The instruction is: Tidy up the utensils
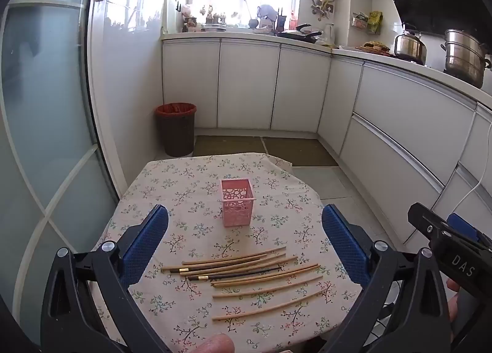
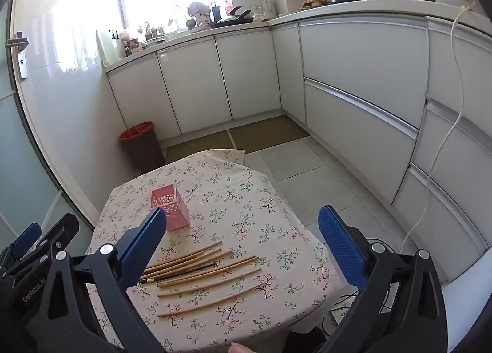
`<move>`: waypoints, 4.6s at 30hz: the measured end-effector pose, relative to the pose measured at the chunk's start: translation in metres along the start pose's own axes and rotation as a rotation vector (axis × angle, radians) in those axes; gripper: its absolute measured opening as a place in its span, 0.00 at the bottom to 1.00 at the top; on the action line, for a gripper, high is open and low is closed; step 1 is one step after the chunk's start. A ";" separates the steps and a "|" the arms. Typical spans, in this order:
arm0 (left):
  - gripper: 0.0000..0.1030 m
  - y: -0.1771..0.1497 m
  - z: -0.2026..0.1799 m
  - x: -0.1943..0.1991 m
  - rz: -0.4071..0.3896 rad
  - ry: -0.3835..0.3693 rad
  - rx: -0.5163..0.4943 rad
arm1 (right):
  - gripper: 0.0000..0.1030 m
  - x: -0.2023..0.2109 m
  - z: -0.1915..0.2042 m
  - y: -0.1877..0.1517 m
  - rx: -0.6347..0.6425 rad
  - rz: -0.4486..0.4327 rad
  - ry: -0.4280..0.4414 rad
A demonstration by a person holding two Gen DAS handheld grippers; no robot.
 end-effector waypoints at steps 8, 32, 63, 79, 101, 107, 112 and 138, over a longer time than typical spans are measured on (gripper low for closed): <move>0.93 0.001 -0.001 -0.003 0.008 0.017 -0.013 | 0.94 0.002 -0.002 -0.002 0.000 0.003 -0.008; 0.93 -0.002 0.014 0.001 0.010 0.012 0.002 | 0.94 0.003 0.003 -0.004 0.018 0.015 -0.005; 0.93 0.003 -0.001 0.022 -0.037 0.011 0.002 | 0.94 0.019 0.000 -0.002 0.019 -0.006 0.000; 0.93 0.003 -0.007 0.028 -0.048 0.004 -0.008 | 0.94 0.028 -0.005 0.000 0.013 -0.015 -0.002; 0.93 0.002 -0.012 0.030 -0.042 0.004 -0.015 | 0.94 0.028 -0.006 0.000 0.012 -0.016 -0.002; 0.93 -0.001 -0.003 0.017 -0.003 0.011 0.004 | 0.94 0.023 -0.014 -0.001 -0.001 0.012 0.001; 0.93 -0.004 0.015 -0.033 0.149 -0.034 0.054 | 0.94 -0.011 -0.029 -0.012 -0.084 0.142 0.057; 0.86 -0.157 -0.037 -0.309 0.896 -0.133 -0.247 | 0.94 -0.188 -0.115 -0.105 -0.391 0.644 0.035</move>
Point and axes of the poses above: each gripper's, at about its wrist camera, not at the fingertips, and x roughly against the way its jaws point, z to its left, y to its top, the point moved 3 cm from there along -x, roughly the way its jaws point, and after that the axes turned 8 degrees about -z, right-handed, at the moved point
